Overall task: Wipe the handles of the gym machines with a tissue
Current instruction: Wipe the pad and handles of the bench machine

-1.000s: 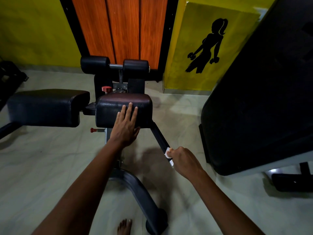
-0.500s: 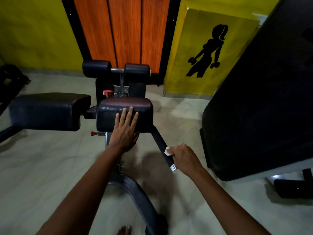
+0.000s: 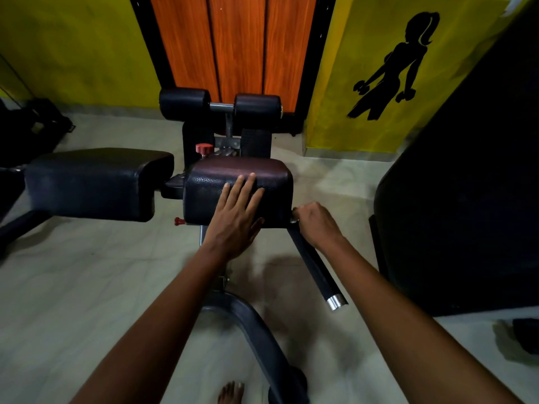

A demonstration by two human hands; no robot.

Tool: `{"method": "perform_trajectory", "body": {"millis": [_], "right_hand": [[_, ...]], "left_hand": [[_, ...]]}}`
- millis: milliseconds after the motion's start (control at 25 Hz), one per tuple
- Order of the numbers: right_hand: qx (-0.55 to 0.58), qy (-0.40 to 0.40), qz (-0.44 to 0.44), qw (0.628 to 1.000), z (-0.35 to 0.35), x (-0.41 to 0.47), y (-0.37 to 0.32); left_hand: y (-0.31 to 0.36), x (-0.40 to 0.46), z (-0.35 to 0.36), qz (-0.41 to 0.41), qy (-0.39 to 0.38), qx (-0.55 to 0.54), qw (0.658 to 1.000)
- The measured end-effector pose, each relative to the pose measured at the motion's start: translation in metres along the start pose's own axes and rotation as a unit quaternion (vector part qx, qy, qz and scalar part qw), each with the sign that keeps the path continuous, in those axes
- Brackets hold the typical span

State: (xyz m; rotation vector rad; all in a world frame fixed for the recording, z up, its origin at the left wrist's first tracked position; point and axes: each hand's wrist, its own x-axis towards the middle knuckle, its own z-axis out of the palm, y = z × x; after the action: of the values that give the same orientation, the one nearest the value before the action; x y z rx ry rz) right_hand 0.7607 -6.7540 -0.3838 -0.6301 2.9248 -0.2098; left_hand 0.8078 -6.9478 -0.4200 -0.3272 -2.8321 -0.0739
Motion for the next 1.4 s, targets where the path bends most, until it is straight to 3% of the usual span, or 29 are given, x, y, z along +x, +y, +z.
{"method": "perform_trajectory", "body": {"millis": [160, 400, 1400], "right_hand": [[-0.015, -0.028, -0.022, 0.999, 0.010, -0.005, 0.001], [0.004, -0.002, -0.061, 0.998, 0.008, -0.035, 0.011], [0.033, -0.010, -0.069, 0.997, 0.002, -0.088, 0.014]], "left_hand": [[-0.002, 0.000, 0.000, 0.004, 0.002, 0.019, 1.000], [0.003, -0.001, 0.001, -0.008, -0.001, 0.030, 1.000], [0.016, 0.002, -0.006, -0.039, -0.036, 0.015, 0.998]]}}
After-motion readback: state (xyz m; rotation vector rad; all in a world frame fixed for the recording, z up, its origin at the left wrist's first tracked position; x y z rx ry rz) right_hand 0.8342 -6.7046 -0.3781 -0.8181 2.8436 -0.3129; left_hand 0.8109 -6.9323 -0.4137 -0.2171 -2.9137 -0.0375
